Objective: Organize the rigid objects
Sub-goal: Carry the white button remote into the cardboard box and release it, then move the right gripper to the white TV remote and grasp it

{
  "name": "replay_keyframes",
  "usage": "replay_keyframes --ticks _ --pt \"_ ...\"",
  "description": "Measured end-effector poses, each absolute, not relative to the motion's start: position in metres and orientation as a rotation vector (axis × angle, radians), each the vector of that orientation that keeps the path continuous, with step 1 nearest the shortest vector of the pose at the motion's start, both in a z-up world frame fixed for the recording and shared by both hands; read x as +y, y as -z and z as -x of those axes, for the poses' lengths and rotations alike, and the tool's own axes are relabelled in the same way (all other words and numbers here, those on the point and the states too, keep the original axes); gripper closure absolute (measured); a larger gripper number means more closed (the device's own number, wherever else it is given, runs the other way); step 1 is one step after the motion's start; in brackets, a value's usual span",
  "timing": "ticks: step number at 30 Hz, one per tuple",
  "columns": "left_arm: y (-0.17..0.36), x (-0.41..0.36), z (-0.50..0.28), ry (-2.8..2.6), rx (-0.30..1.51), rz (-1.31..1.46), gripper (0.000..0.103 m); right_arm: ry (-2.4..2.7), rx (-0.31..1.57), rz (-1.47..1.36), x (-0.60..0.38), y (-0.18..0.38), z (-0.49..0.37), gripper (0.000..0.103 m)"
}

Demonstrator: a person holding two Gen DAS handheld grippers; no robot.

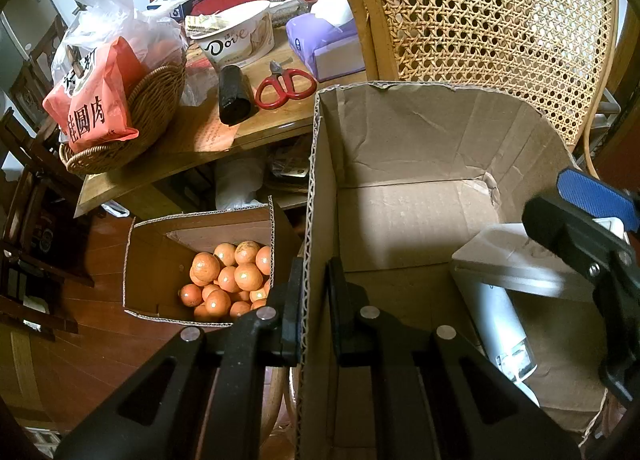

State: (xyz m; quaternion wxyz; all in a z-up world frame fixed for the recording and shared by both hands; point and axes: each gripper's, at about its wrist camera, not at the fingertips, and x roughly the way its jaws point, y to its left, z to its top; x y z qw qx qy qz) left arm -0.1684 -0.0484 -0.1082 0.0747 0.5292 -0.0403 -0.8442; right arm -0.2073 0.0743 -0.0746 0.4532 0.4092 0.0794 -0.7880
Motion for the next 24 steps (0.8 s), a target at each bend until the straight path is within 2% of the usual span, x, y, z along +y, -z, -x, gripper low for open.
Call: replay_keyframes --ticks 3,7,8,10,14,18,24 --pt "0.108 -0.048 0.169 2.533 -0.12 -1.588 0.094 1.949 0.199 -1.009 0.079 0.073 0.207 0.05" --pt "0.108 -0.049 0.168 2.532 -0.115 -1.588 0.094 1.943 0.157 -1.013 0.09 0.067 0.21 0.042" --pt "0.107 -0.049 0.168 2.532 -0.118 -1.585 0.094 1.937 0.144 -1.013 0.093 0.065 0.21 0.038" --pt "0.109 -0.049 0.169 2.53 -0.124 -1.589 0.094 1.968 0.145 -1.007 0.102 0.061 0.21 0.018" --pt "0.109 -0.049 0.169 2.529 -0.122 -1.589 0.094 2.027 0.145 -0.961 0.125 0.051 0.212 0.015" --pt "0.109 -0.049 0.169 2.529 -0.123 -1.589 0.094 2.068 0.081 -0.971 0.157 0.045 0.22 0.007" --pt "0.109 -0.05 0.169 2.529 -0.114 -1.586 0.094 2.132 0.056 -1.009 0.194 0.049 0.229 0.007"
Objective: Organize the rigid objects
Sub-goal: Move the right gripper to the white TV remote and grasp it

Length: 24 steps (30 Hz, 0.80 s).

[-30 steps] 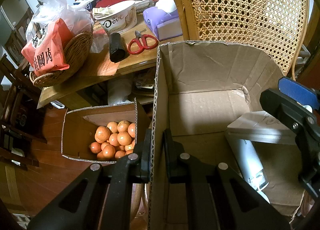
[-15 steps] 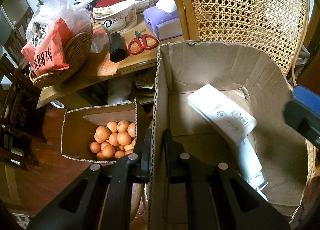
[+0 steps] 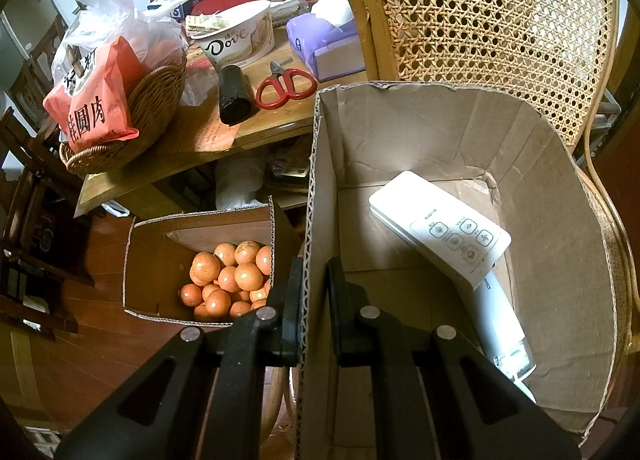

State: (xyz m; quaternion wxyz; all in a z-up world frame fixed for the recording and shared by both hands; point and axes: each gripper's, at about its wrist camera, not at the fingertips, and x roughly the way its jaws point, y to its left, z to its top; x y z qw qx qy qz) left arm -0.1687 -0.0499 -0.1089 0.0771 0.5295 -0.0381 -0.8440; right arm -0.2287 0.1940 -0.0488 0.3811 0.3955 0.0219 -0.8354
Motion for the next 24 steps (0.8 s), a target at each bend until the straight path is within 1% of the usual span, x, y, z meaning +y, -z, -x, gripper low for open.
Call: replay_keyframes --ticks 4,13,24 --pt "0.108 -0.05 0.169 2.527 -0.105 -1.584 0.094 2.158 0.081 -1.057 0.209 0.06 0.234 0.007" --pt "0.109 -0.05 0.169 2.526 -0.104 -1.584 0.094 2.178 0.227 -1.169 0.224 0.092 0.23 0.007" --pt "0.109 -0.05 0.169 2.525 -0.102 -1.583 0.094 2.221 0.357 -1.298 0.222 0.127 0.243 0.007"
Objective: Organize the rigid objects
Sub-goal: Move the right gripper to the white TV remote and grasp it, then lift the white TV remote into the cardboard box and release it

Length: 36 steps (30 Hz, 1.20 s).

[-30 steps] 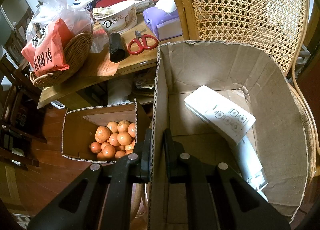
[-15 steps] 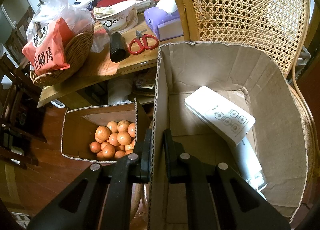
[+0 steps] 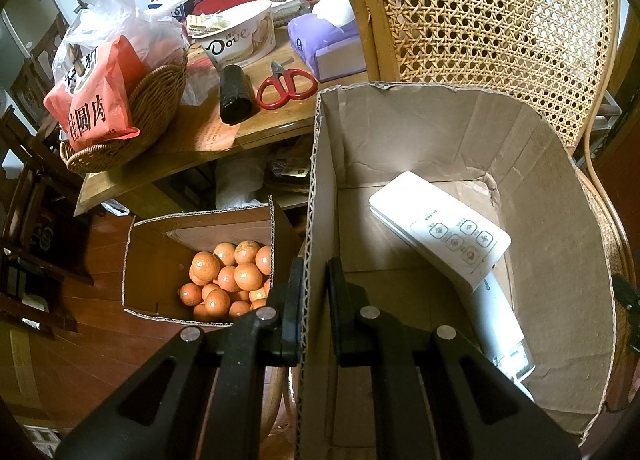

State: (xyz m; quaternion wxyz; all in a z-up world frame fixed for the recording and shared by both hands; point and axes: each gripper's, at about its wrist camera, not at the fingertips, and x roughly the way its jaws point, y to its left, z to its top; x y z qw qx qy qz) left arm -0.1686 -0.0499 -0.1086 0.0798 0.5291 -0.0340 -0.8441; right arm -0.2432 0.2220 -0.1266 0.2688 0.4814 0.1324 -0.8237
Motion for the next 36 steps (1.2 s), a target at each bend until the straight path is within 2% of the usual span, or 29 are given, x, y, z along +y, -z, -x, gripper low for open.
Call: replay_keyframes --ticks 6,15,17,18,21,23,25,36 --pt "0.109 -0.05 0.169 2.524 -0.101 -1.583 0.094 2.222 0.305 -1.415 0.224 0.143 0.255 0.007" --pt "0.107 -0.052 0.168 2.525 -0.088 -1.581 0.094 2.197 0.297 -1.447 0.219 0.148 0.252 0.008" --pt "0.107 -0.052 0.168 2.525 -0.09 -1.582 0.094 2.198 0.341 -1.446 0.216 0.15 0.248 0.019" --pt "0.107 -0.052 0.168 2.525 -0.092 -1.581 0.094 2.201 0.362 -1.447 0.214 0.151 0.247 0.028" --pt "0.107 -0.051 0.168 2.523 -0.094 -1.581 0.094 2.186 0.38 -1.487 0.212 0.158 0.247 0.032" --pt "0.107 -0.051 0.168 2.523 -0.1 -1.581 0.094 2.19 0.374 -1.487 0.212 0.158 0.246 0.048" --pt "0.107 -0.05 0.169 2.523 -0.1 -1.581 0.094 2.193 0.393 -1.489 0.211 0.157 0.245 0.057" --pt "0.108 -0.05 0.17 2.525 -0.077 -1.582 0.095 2.205 0.238 -1.484 0.228 0.147 0.259 0.059"
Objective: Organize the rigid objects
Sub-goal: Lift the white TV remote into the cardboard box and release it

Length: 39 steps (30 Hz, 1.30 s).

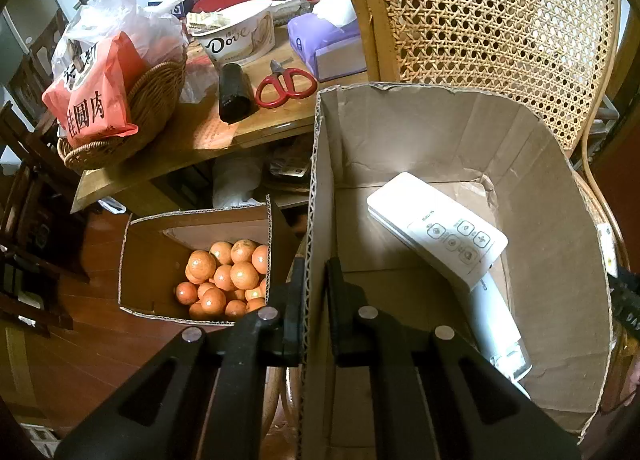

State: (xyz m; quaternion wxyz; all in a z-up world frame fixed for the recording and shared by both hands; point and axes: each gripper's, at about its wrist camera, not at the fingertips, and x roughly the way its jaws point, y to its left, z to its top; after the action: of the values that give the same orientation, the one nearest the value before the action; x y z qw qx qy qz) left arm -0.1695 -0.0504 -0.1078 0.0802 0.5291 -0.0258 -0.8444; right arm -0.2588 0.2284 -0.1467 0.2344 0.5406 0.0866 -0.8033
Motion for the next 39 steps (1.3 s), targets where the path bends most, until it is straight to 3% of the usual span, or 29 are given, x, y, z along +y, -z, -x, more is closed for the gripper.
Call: replay_keyframes --ticks 39 --pt "0.108 -0.05 0.169 2.521 -0.077 -1.58 0.095 2.079 -0.19 -0.952 0.201 0.016 0.234 0.062"
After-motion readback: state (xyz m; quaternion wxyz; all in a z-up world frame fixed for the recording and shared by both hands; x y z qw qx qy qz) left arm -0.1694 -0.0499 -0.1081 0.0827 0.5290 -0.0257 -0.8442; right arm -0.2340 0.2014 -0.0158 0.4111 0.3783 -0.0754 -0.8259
